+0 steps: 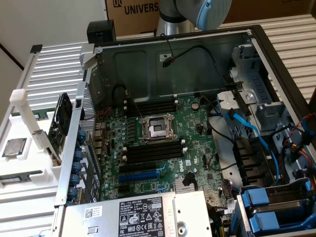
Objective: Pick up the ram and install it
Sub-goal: 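Pick up the ram and move it above insertion slot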
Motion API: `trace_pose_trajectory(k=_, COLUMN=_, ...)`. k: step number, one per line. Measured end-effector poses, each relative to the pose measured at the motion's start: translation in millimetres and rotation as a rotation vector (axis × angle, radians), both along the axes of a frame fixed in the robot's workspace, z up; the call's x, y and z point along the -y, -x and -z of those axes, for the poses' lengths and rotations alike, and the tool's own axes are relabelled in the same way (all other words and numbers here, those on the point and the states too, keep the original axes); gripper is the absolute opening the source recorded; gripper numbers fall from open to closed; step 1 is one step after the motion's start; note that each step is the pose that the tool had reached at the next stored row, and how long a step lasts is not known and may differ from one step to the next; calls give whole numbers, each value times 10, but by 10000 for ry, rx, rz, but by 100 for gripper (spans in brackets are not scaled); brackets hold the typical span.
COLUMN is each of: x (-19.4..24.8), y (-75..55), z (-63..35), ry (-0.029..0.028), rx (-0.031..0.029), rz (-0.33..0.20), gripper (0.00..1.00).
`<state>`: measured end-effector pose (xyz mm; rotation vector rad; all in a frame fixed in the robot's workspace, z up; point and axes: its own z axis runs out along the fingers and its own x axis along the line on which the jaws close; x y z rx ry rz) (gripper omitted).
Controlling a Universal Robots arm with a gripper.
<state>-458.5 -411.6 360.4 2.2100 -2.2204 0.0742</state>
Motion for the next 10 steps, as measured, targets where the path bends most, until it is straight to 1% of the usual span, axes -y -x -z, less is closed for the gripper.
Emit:
trace_pose_trajectory(k=1, x=-2, y=0, z=8, ry=1, rx=34, rz=-2, gripper=99)
trace_pose_trajectory(k=2, x=-5, y=0, z=15, ry=2, rx=83, rz=-2, gripper=99)
trace_pose_trajectory(k=3, x=-12, y=0, z=38, ry=2, rx=152, rz=-3, gripper=99)
trace_pose_trajectory(k=5, x=-15, y=6, z=77, ry=0, rx=170, rz=-4, gripper=99)
trace_pose_trajectory(k=6, x=-35, y=60, z=167, ry=2, rx=169, rz=-5, gripper=99)
trace_pose_trajectory(k=10, x=-51, y=58, z=239, ry=1, rx=169, rz=-6, gripper=99)
